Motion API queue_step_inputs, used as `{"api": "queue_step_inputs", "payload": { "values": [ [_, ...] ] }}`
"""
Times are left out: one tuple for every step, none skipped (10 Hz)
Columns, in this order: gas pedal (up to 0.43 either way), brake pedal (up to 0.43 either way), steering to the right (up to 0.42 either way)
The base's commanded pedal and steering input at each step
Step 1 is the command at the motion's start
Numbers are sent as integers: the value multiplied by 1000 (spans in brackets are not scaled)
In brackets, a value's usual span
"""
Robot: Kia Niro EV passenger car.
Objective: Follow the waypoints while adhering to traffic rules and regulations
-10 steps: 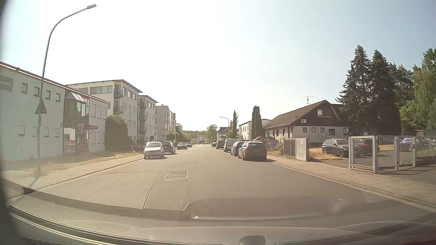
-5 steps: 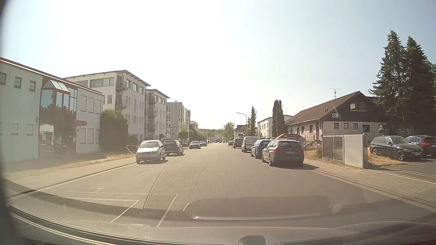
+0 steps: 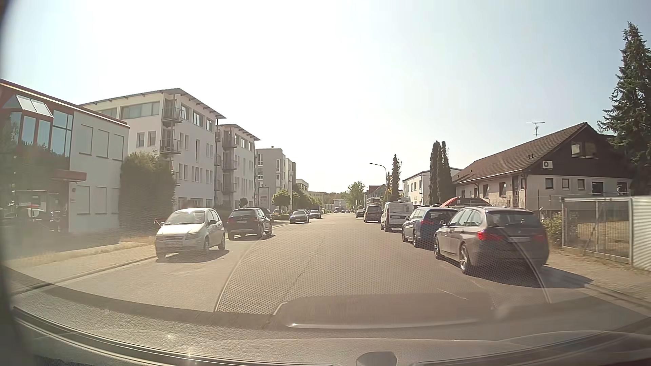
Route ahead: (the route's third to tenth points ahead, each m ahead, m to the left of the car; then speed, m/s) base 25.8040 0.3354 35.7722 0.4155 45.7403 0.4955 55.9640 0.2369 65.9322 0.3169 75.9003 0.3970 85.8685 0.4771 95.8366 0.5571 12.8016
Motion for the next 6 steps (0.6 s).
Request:
{"api": "queue_step_inputs", "payload": {
  "values": [
    [0, 18, -1],
    [0, 18, 3],
    [0, 18, 5],
    [0, 18, 5],
    [0, 18, 4],
    [0, 18, 1]
  ]
}}
